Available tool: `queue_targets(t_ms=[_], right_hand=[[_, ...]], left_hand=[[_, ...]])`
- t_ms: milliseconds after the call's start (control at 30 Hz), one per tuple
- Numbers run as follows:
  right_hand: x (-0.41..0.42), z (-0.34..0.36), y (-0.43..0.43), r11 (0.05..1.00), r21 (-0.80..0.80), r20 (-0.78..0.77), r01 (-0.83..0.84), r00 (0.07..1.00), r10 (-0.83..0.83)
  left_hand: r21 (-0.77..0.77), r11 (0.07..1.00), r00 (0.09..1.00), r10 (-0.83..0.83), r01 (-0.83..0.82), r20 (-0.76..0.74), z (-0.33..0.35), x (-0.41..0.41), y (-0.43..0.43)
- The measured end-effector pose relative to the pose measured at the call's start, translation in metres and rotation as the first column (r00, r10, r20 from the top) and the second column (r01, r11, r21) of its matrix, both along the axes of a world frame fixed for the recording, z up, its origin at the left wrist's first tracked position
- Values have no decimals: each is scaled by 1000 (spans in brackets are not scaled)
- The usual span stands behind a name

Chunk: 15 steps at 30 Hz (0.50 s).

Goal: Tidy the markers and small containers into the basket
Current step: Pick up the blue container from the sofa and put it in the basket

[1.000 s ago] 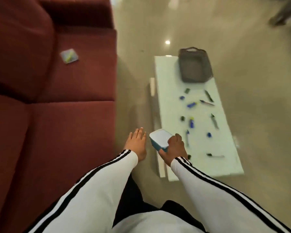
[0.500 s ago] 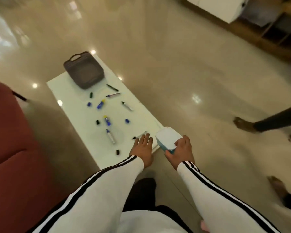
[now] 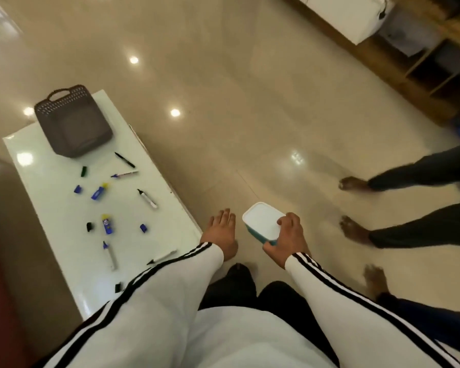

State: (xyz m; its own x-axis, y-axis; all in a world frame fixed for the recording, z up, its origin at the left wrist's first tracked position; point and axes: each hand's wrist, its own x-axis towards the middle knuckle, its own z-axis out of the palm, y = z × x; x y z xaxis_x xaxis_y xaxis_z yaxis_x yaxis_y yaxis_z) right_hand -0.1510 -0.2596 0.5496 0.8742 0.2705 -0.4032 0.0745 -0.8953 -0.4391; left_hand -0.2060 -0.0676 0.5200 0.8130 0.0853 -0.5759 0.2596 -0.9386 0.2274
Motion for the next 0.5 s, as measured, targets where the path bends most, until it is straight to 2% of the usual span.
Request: queue_targets(t_ms=[300,500], right_hand=[[162,5,28,973,62,-21,-222,974,224],[267,0,76,886,45,-47,-461,885,463]], left_hand=[[19,963,963,268,-268,21,3,113,12],[54,875,876,481,-482,30,14,175,35]])
